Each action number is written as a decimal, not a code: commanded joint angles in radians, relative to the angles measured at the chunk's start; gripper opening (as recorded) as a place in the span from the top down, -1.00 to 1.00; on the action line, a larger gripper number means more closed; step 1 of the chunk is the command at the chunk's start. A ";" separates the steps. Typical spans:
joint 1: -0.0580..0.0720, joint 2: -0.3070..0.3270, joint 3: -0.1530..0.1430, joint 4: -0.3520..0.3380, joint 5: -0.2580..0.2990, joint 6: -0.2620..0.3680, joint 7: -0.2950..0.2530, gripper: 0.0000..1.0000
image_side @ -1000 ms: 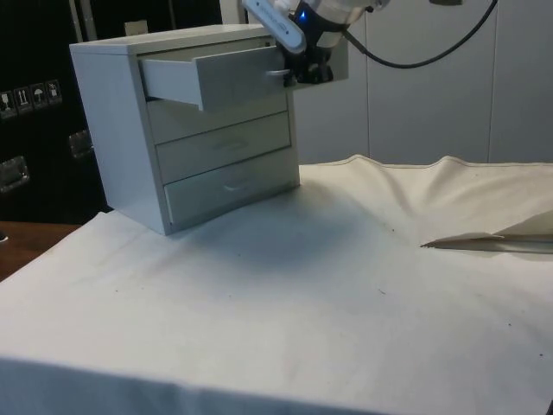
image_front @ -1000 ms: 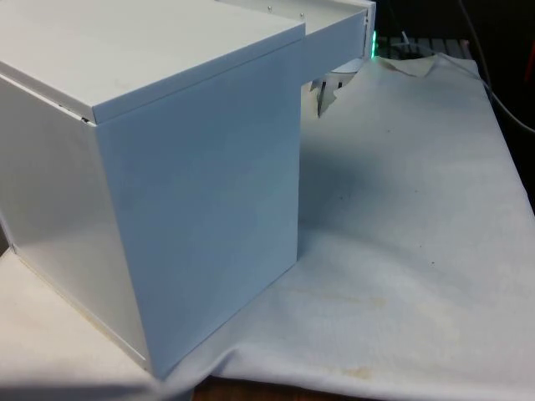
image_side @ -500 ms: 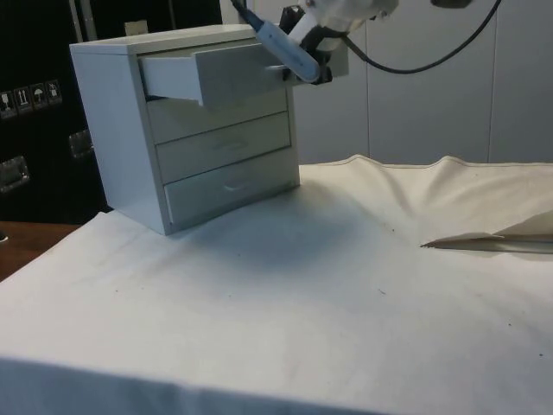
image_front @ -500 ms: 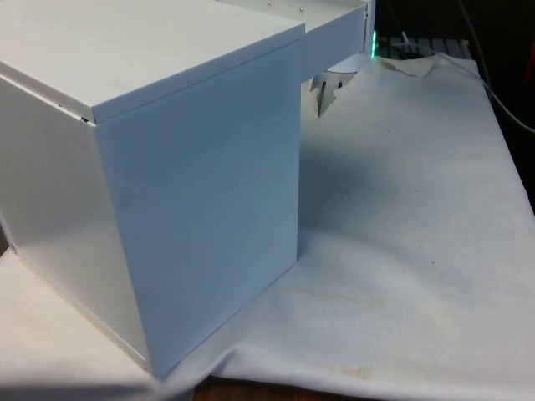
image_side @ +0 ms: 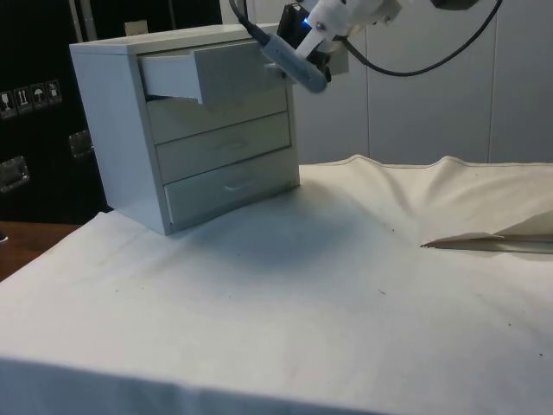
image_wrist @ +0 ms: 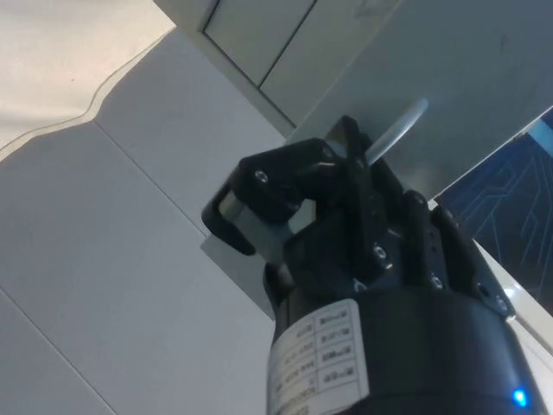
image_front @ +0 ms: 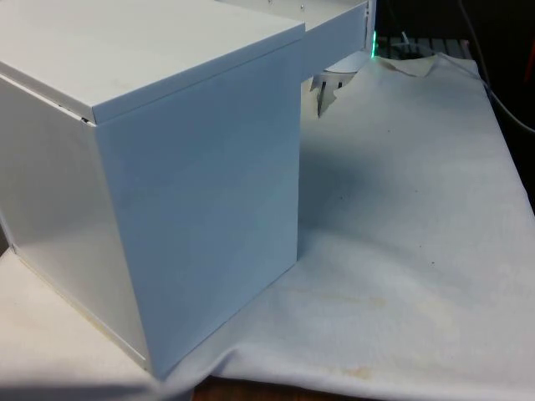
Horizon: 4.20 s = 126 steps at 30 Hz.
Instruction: Open the drawer, then close it.
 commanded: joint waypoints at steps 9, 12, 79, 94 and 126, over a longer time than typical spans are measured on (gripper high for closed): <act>0.002 -0.001 0.005 0.000 -0.002 -0.003 0.013 0.25; 0.003 -0.001 0.005 0.000 -0.002 -0.003 0.013 -0.06; 0.007 -0.125 0.107 -0.180 0.005 -0.022 0.131 -1.00; 0.006 -0.086 0.116 -0.198 0.004 -0.002 0.162 -1.00; 0.005 0.016 0.010 -0.143 0.004 0.242 0.144 -1.00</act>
